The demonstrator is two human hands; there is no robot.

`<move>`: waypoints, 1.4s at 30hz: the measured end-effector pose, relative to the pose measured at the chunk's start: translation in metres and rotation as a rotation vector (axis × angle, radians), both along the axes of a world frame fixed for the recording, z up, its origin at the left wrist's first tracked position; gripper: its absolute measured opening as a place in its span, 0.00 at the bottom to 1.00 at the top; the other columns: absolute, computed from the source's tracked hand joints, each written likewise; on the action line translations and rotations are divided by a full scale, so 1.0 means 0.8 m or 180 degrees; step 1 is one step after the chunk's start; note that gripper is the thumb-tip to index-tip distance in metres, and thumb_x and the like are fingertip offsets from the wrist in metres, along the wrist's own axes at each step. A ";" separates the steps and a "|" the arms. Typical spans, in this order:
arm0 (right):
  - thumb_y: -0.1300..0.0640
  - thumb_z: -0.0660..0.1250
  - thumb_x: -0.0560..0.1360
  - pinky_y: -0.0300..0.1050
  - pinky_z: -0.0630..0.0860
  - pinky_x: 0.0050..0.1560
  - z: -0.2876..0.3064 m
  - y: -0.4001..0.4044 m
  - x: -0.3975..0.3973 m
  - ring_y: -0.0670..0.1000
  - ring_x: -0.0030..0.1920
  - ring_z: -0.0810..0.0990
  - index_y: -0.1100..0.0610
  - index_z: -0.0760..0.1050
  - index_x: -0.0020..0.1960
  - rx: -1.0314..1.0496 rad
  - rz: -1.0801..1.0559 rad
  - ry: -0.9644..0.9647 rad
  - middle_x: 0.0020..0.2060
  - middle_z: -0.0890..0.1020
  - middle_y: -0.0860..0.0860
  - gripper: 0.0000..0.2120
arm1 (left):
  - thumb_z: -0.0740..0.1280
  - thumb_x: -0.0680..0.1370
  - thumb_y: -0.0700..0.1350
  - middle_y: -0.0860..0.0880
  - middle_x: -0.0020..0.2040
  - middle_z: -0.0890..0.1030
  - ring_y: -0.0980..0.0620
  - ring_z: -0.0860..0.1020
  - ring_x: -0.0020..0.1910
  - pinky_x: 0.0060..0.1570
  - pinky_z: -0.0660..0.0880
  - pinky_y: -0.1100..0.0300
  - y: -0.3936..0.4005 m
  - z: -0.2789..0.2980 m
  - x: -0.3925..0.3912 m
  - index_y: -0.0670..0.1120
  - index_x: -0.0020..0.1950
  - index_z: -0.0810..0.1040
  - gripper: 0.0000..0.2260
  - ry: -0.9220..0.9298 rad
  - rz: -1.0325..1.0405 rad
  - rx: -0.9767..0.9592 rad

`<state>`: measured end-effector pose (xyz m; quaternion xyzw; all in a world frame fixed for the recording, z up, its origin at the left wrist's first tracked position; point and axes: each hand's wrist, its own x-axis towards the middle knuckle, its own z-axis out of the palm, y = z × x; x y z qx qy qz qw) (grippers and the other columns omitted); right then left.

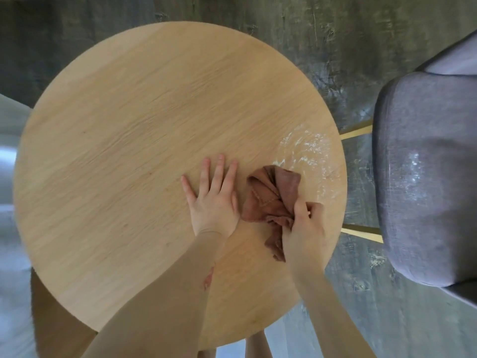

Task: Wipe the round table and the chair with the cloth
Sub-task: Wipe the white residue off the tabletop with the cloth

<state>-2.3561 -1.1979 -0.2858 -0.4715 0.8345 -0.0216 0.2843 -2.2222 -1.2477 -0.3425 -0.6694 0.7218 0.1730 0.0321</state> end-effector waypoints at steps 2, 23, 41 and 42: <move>0.64 0.62 0.73 0.53 0.68 0.43 -0.002 -0.002 -0.019 0.62 0.50 0.73 0.56 0.65 0.66 -0.0012 -0.0079 0.0149 0.57 0.67 0.58 0.22 | 0.48 0.76 0.49 0.52 0.75 0.62 0.45 0.56 0.76 0.68 0.44 0.35 -0.001 0.004 -0.002 0.55 0.74 0.57 0.26 0.0005 0.0035 0.0018; 0.63 0.62 0.68 0.49 0.67 0.41 0.039 0.048 -0.031 0.61 0.45 0.74 0.62 0.72 0.56 -0.0860 -0.0789 -0.0432 0.50 0.72 0.60 0.17 | 0.44 0.78 0.50 0.54 0.77 0.54 0.48 0.48 0.77 0.69 0.38 0.36 0.001 0.000 -0.003 0.56 0.75 0.52 0.24 0.0015 0.0088 0.0056; 0.66 0.61 0.70 0.46 0.62 0.40 0.037 0.023 -0.100 0.59 0.40 0.69 0.63 0.71 0.56 -0.1211 -0.1357 0.0404 0.50 0.71 0.65 0.14 | 0.47 0.81 0.49 0.55 0.78 0.49 0.50 0.44 0.77 0.70 0.37 0.37 0.000 0.004 -0.005 0.56 0.76 0.48 0.23 0.0000 0.0115 0.0089; 0.67 0.62 0.69 0.46 0.63 0.39 0.039 0.020 -0.079 0.61 0.41 0.71 0.64 0.71 0.54 -0.1278 -0.1172 0.0177 0.49 0.72 0.64 0.14 | 0.47 0.80 0.49 0.55 0.78 0.49 0.50 0.43 0.77 0.70 0.37 0.37 0.000 0.003 -0.004 0.57 0.76 0.47 0.23 -0.0020 0.0100 0.0102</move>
